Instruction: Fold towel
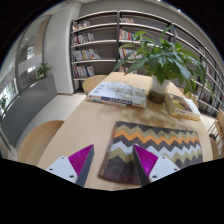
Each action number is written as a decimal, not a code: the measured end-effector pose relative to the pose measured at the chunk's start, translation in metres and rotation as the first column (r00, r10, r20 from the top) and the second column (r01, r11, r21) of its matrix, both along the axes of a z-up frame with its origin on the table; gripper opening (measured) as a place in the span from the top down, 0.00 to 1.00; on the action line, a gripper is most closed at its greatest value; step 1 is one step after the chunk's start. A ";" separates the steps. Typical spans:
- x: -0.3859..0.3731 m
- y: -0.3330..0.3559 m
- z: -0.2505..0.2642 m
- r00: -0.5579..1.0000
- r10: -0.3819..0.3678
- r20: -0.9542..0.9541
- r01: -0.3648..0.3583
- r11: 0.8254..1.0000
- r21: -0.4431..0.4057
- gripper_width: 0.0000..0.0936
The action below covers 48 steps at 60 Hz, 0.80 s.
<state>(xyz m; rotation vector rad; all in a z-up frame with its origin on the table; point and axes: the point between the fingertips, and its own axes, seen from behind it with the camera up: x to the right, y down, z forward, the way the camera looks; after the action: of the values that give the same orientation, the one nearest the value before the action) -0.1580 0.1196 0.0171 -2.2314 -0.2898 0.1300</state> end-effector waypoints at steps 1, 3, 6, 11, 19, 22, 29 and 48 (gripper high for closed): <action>-0.004 0.006 -0.003 1.000 0.001 0.003 -0.001 1.000 -0.004 0.18; -0.009 0.015 -0.009 1.000 -0.001 0.008 0.001 1.000 -0.016 0.19; -0.010 0.016 -0.018 1.000 -0.011 0.018 0.012 0.999 -0.033 0.22; -0.003 0.029 -0.020 0.997 -0.053 0.059 0.054 0.998 -0.015 0.38; 0.015 0.032 -0.020 0.990 -0.128 0.054 0.126 0.992 0.030 0.70; 0.022 0.033 -0.019 0.987 -0.141 0.071 0.138 0.990 0.041 0.84; 0.025 0.030 -0.019 0.992 -0.113 0.055 0.114 0.993 -0.016 0.95; 0.172 0.033 0.100 0.977 -0.176 0.119 0.163 0.980 0.110 0.96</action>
<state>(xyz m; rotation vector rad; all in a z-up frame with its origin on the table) 0.0143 0.1522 0.1170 -2.1576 -0.1694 -0.1179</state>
